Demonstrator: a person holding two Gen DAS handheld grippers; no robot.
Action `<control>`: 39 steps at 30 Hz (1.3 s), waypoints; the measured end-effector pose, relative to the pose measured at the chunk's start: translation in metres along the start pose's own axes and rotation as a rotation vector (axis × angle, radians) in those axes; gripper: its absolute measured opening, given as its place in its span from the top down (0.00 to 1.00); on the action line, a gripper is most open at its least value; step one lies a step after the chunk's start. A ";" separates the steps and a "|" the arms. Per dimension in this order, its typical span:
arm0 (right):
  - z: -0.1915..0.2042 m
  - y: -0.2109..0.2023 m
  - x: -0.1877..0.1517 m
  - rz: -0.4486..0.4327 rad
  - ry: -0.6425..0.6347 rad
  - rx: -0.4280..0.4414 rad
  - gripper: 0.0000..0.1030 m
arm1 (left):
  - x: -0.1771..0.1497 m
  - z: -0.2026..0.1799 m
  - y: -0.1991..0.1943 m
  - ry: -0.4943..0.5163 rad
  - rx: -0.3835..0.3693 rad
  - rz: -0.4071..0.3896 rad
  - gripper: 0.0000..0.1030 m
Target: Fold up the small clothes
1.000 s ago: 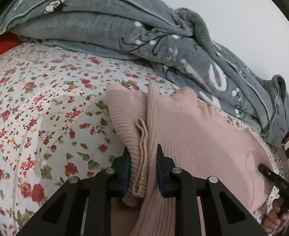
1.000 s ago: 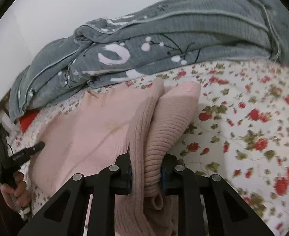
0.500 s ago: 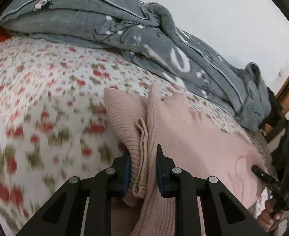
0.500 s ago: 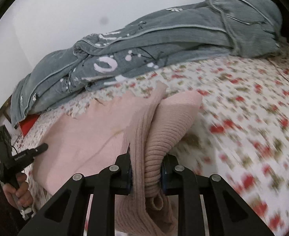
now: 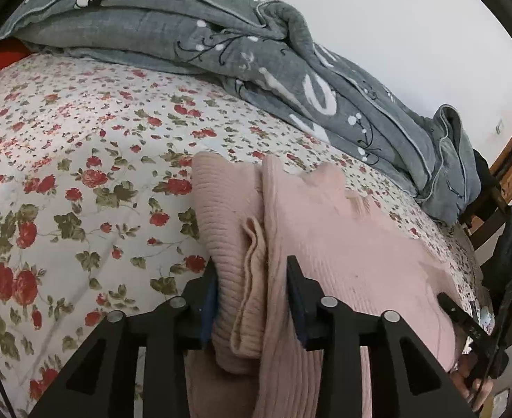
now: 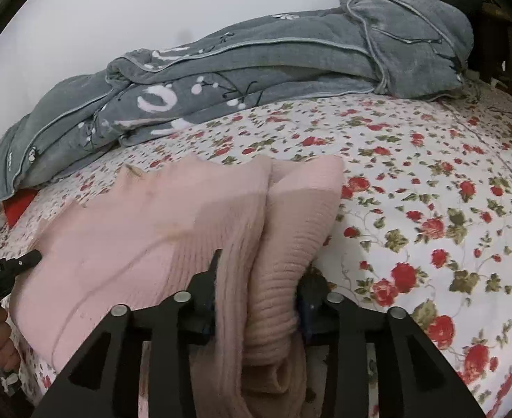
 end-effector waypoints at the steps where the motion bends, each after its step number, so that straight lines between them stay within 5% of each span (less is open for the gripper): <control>1: 0.000 -0.005 0.001 -0.004 0.001 -0.018 0.60 | 0.001 0.000 0.002 0.005 0.011 -0.001 0.64; 6: 0.024 -0.049 0.006 -0.088 -0.061 -0.114 0.58 | 0.000 -0.002 0.008 0.004 0.045 -0.002 0.58; 12: 0.090 -0.067 -0.016 -0.118 -0.190 0.010 0.53 | -0.003 -0.006 0.008 0.022 0.085 -0.011 0.57; 18: 0.133 -0.035 -0.042 -0.084 -0.256 0.014 0.54 | -0.005 -0.009 0.007 0.056 0.116 -0.020 0.56; 22: 0.143 -0.021 -0.047 -0.105 -0.292 -0.032 0.54 | -0.008 -0.013 0.005 0.090 0.134 -0.034 0.56; 39: 0.136 -0.021 -0.057 -0.126 -0.259 0.027 0.53 | -0.011 -0.005 0.011 0.042 0.103 -0.048 0.52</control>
Point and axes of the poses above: each gripper's, at about its wrist camera, not at the fingertips, and y roughly the way its jaws point, z to its left, x to its top, the point moved 2 cm from there along y, roughly the way its jaws point, and after that the axes turned 5 degrees about -x, right-handed, at the moved point
